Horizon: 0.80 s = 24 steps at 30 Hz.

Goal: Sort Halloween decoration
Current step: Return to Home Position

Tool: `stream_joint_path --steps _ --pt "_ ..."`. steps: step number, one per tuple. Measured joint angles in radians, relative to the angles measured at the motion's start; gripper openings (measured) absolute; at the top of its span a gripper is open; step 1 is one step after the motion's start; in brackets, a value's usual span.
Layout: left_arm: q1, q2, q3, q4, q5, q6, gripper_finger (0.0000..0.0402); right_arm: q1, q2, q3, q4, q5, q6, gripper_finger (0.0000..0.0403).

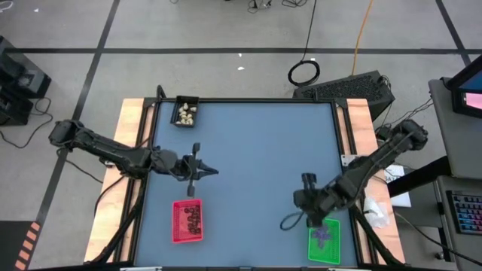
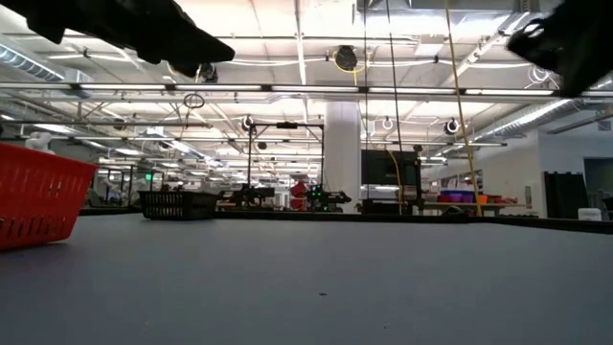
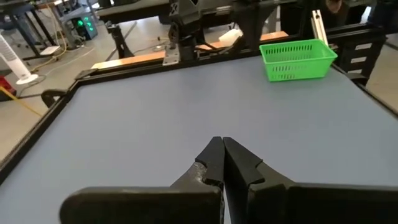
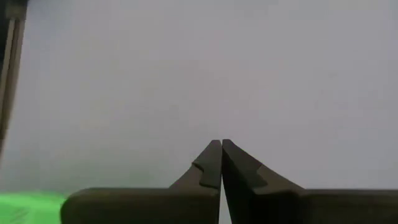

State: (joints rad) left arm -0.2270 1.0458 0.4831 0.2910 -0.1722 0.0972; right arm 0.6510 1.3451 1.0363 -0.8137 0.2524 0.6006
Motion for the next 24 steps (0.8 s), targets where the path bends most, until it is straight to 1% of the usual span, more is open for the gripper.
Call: stream_joint_path --steps 5,10,14,16,21,24 --pt "0.043 0.000 0.000 0.009 0.077 0.038 0.0000 -0.136 -0.102 -0.130 0.194 0.009 -0.236 0.0000" --pt "0.091 0.000 0.000 0.024 0.132 0.048 0.0000 -0.274 -0.197 -0.252 0.430 0.002 -0.470 0.0000" --pt "0.136 0.000 0.000 0.032 0.218 0.048 0.0000 -0.388 -0.259 -0.335 0.620 -0.077 -0.617 0.0000" --pt "0.158 0.000 0.000 0.040 0.249 0.060 0.0000 -0.440 -0.287 -0.375 0.700 -0.117 -0.672 0.0000" --pt "0.208 -0.013 0.000 0.045 0.252 0.080 0.0000 -0.562 -0.342 -0.468 0.852 -0.203 -0.750 0.0000" --pt "0.236 -0.020 0.000 0.040 0.282 0.107 0.0000 -0.618 -0.371 -0.525 0.938 -0.235 -0.783 0.0000"
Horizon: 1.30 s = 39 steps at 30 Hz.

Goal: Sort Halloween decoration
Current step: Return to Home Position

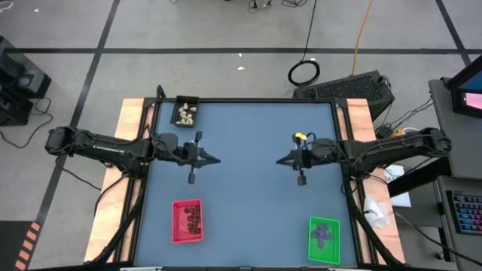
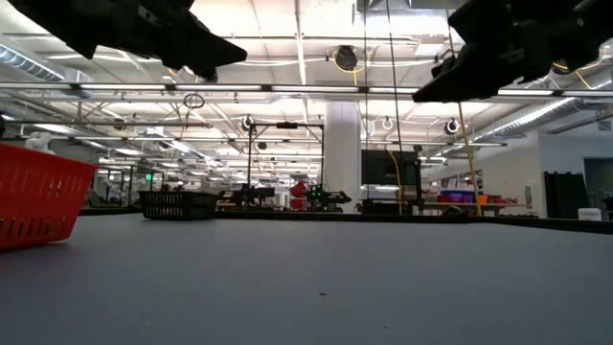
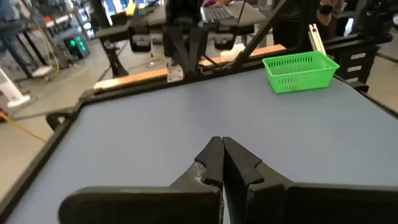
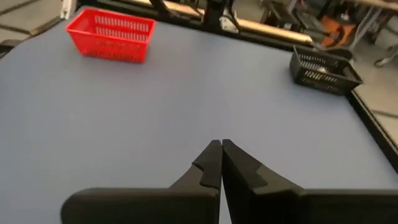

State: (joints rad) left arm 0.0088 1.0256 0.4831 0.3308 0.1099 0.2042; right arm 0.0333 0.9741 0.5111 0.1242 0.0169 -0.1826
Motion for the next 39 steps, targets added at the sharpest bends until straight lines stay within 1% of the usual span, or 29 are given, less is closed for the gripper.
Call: stream_joint_path --steps 6,8,11,16,21,27,31,36,39 --pt "0.054 -0.002 0.000 0.004 0.024 0.020 0.0000 -0.096 -0.066 -0.125 0.181 -0.094 -0.031 0.0000" --pt "0.066 -0.002 0.000 0.005 0.048 0.020 0.0000 -0.122 -0.094 -0.177 0.247 -0.107 -0.030 0.0000" --pt "0.080 -0.005 0.000 0.003 0.058 0.019 0.0000 -0.150 -0.147 -0.248 0.308 -0.125 -0.019 0.0000" --pt "0.094 -0.005 0.000 0.004 0.063 0.021 0.0000 -0.166 -0.280 -0.339 0.317 -0.125 0.014 0.0000" --pt "0.104 -0.005 0.000 0.006 0.065 0.022 0.0000 -0.179 -0.457 -0.431 0.320 -0.125 0.035 0.0000" --pt "0.104 -0.006 0.000 0.054 0.066 0.022 0.0000 -0.203 -0.673 -0.491 0.274 -0.124 0.033 0.0000" --pt "0.116 -0.026 -0.001 0.049 0.078 0.020 0.0000 -0.220 -0.796 -0.491 0.159 -0.124 0.031 0.0000" --pt "0.140 -0.084 -0.001 0.031 0.123 0.021 0.0000 -0.243 -0.959 -0.493 0.003 -0.124 0.044 0.0000" --pt "0.155 -0.124 -0.011 0.017 0.141 0.018 0.0000 -0.244 -0.972 -0.493 -0.011 -0.123 0.047 0.0000"
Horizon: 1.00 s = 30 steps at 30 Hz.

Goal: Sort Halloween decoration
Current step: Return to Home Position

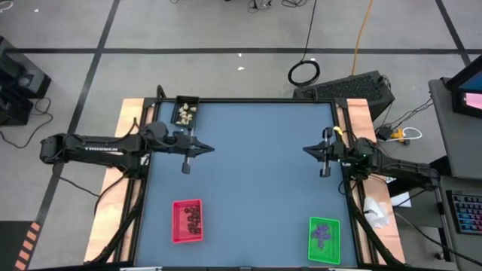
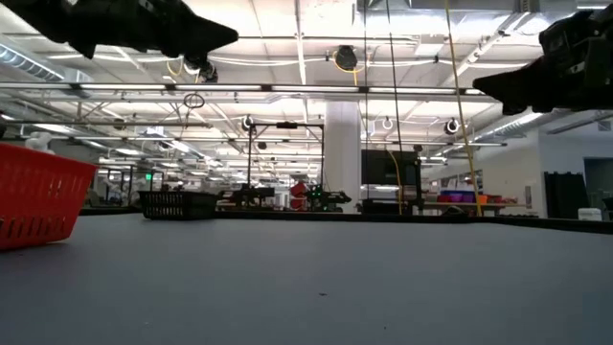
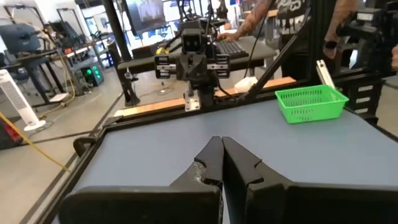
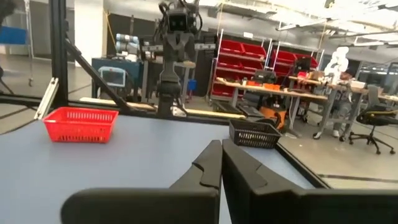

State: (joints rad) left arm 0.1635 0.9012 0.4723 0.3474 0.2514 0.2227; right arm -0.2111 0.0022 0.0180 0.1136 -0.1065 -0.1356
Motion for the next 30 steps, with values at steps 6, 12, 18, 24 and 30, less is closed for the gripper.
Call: stream_joint_path --steps 6,12,18,24,30 --pt "0.026 -0.119 -0.126 0.083 0.002 -0.035 0.0000 0.000 -0.001 -0.001 0.007 0.000 0.000 0.0000" --pt "0.049 -0.291 -0.245 0.079 0.000 -0.084 0.0000 0.000 -0.001 -0.001 0.009 0.002 0.007 0.0000" --pt "0.082 -0.482 -0.341 0.079 0.007 -0.108 0.0000 0.000 -0.001 -0.002 0.008 0.004 0.006 0.0000" --pt "0.135 -0.685 -0.400 -0.043 0.009 -0.136 0.0000 0.000 -0.001 -0.003 0.003 0.004 0.004 0.0000" --pt "0.160 -0.900 -0.422 -0.165 -0.016 -0.166 0.0000 0.000 -0.001 -0.003 0.001 0.005 0.002 0.0000"
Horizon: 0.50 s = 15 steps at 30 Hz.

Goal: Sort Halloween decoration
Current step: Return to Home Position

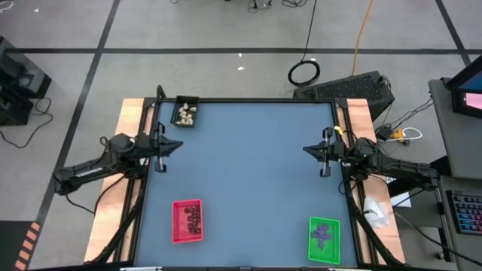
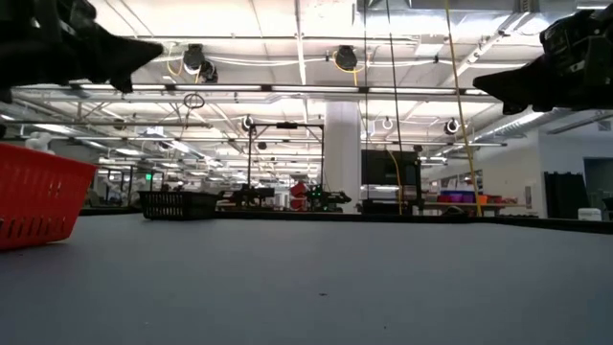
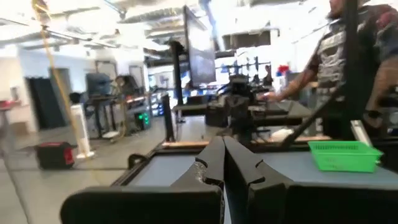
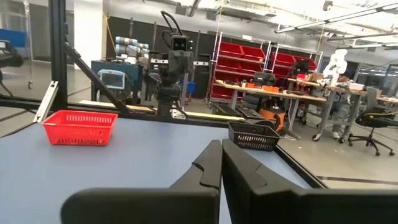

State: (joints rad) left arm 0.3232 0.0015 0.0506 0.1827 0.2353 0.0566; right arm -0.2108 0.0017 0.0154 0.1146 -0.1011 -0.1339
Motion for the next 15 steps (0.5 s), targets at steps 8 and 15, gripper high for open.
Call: stream_joint_path --steps 8,15 --pt "-0.006 -0.001 -0.008 -0.124 -0.139 -0.033 0.0000 0.000 0.000 0.000 -0.005 0.026 0.002 0.0000" --pt "-0.016 0.008 -0.043 -0.159 -0.245 -0.046 0.0000 0.000 0.001 0.000 -0.041 0.046 0.010 0.0000"
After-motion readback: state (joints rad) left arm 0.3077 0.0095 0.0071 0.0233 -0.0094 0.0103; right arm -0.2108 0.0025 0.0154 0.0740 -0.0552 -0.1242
